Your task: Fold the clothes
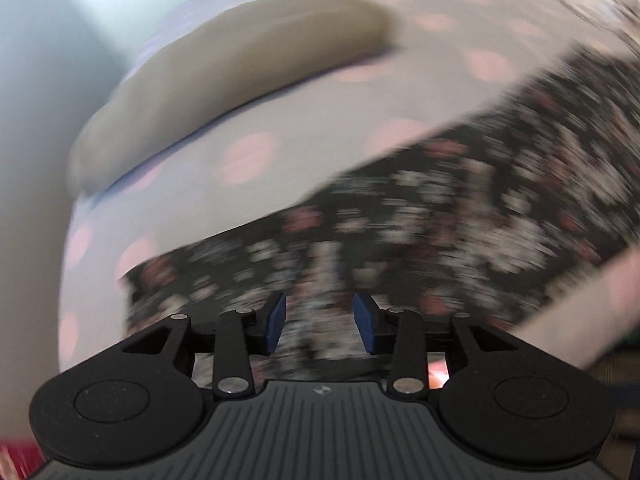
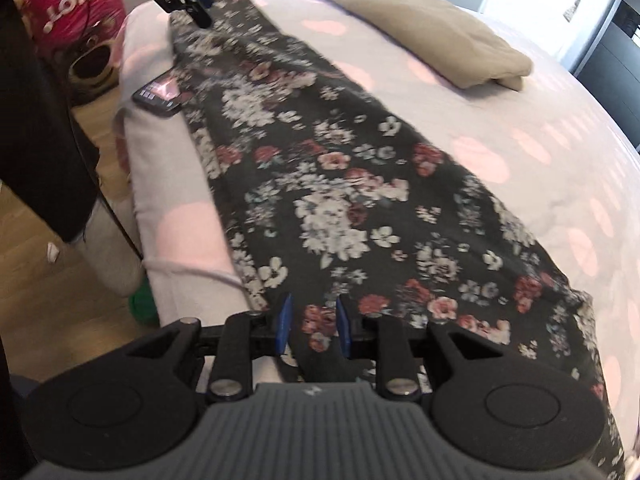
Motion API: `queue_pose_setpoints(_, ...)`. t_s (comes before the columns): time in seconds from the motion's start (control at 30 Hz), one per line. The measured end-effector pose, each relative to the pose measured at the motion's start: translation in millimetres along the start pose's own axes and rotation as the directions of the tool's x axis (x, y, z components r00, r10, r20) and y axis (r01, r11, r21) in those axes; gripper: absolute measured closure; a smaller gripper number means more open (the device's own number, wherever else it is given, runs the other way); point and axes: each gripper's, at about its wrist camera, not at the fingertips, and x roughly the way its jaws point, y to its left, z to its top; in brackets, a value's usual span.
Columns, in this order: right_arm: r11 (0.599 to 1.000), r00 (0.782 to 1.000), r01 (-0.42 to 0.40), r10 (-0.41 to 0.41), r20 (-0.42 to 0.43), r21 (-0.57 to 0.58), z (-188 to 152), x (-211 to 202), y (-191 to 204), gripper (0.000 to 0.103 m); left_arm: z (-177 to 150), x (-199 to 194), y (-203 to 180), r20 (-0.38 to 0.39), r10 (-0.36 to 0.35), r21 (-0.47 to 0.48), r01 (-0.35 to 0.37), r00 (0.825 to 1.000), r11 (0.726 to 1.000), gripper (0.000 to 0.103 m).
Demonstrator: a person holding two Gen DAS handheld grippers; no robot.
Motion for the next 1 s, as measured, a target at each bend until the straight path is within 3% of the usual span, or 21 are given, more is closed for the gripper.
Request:
queue_pose_setpoints(0.07,0.999,1.0,0.008,-0.008,-0.006,-0.041,-1,5,6,0.07,3,-2,-25,0.014,-0.024,0.095,0.022,1.0,0.995,0.068)
queue_pose_setpoints(0.17,0.994,0.999,0.036,-0.037,-0.015,-0.107,-4,11,16,0.072,5,-3,-59,0.037,-0.053,0.231,0.043,0.998,0.972,0.067)
queue_pose_setpoints(0.27,0.993,0.999,0.048,-0.049,-0.006,-0.103,-5,13,15,0.099,3,-2,-90,0.052,-0.075,0.357,0.052,0.996,0.933,0.066)
queue_pose_setpoints(0.3,0.995,0.999,0.048,-0.048,0.001,-0.091,-5,11,14,0.101,2,-1,-98,0.052,-0.079,0.393,0.052,0.996,0.918,0.066)
queue_pose_setpoints(0.5,1.0,0.999,0.004,-0.004,0.045,0.012,-6,-4,-2,0.101,-7,4,-138,0.092,-0.064,0.568,0.001,0.994,0.823,0.064)
queue_pose_setpoints(0.6,0.999,0.999,-0.03,0.028,0.047,0.035,-7,-6,-6,0.101,-15,7,-153,0.107,-0.059,0.654,-0.025,0.993,0.756,0.067)
queue_pose_setpoints(0.67,0.999,0.999,-0.031,0.03,0.043,0.024,-7,-5,-5,0.101,-20,9,-161,0.119,-0.045,0.705,-0.052,0.992,0.707,0.087)
queue_pose_setpoints(0.7,0.999,0.999,-0.033,0.032,0.04,0.016,-7,-5,-4,0.101,-20,9,-161,0.118,-0.045,0.71,-0.053,0.992,0.702,0.093)
queue_pose_setpoints(0.77,0.999,0.999,-0.045,0.045,0.029,-0.002,-6,-4,-3,0.101,-18,7,-156,0.1,-0.057,0.694,-0.028,0.993,0.72,0.102)
queue_pose_setpoints(0.87,0.998,0.998,-0.054,0.054,0.01,-0.018,-4,1,-2,0.101,-13,7,-149,0.067,-0.085,0.668,0.018,0.994,0.744,0.103)
queue_pose_setpoints(1.0,0.998,0.998,-0.059,0.058,-0.036,-0.029,-5,13,0,0.095,-8,17,-152,0.033,-0.081,0.669,0.038,0.996,0.742,0.102)
